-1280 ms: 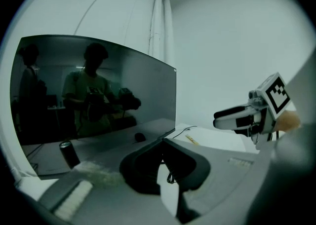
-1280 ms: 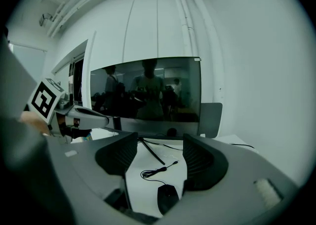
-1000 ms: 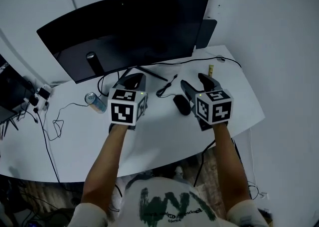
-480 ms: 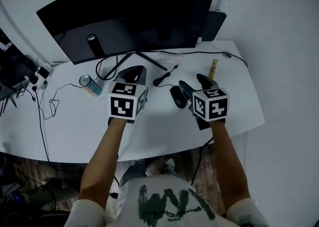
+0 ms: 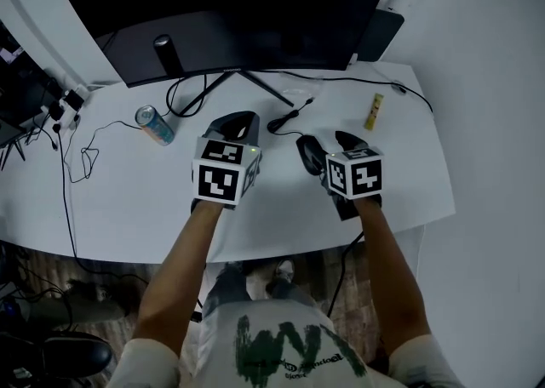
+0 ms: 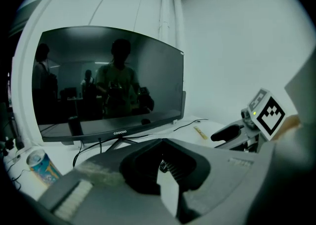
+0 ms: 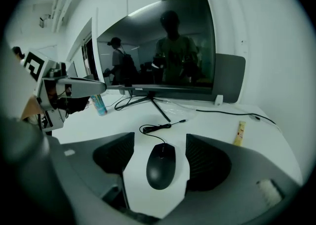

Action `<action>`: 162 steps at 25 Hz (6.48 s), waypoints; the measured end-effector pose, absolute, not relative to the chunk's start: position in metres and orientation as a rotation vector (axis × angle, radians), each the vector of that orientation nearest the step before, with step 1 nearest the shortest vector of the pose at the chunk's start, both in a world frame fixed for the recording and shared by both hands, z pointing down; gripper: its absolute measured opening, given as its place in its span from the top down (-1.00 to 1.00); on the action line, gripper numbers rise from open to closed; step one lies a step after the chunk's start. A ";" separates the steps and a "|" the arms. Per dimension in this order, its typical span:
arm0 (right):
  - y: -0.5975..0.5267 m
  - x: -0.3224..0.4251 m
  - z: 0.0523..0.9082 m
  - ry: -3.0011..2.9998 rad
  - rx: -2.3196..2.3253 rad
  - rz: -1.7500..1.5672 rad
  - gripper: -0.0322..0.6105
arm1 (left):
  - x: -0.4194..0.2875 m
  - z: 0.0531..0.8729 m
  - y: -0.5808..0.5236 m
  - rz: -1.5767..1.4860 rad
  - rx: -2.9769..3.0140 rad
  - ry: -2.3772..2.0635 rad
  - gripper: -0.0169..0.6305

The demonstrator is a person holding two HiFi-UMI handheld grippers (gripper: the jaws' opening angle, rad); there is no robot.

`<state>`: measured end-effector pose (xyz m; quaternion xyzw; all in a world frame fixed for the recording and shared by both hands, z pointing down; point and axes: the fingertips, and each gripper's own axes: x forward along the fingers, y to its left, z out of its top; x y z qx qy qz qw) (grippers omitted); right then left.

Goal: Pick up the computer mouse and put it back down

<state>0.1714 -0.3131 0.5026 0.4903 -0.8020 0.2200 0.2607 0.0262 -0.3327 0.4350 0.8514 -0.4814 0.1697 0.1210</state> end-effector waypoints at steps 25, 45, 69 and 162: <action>-0.323 0.170 0.600 -1.965 1.237 0.765 -0.38 | 0.020 0.473 -0.323 0.565 2.447 -1.349 0.94; -0.320 0.165 0.616 -1.824 1.190 0.763 -0.09 | -0.007 0.471 -0.310 0.590 2.415 -1.409 0.94; -0.323 0.160 0.535 -2.061 1.303 0.701 -0.07 | 0.010 0.427 -0.316 0.513 2.484 -1.425 0.94; -0.324 0.062 0.457 -2.385 1.181 0.603 -0.07 | -0.068 0.409 -0.293 0.410 2.334 -1.642 0.94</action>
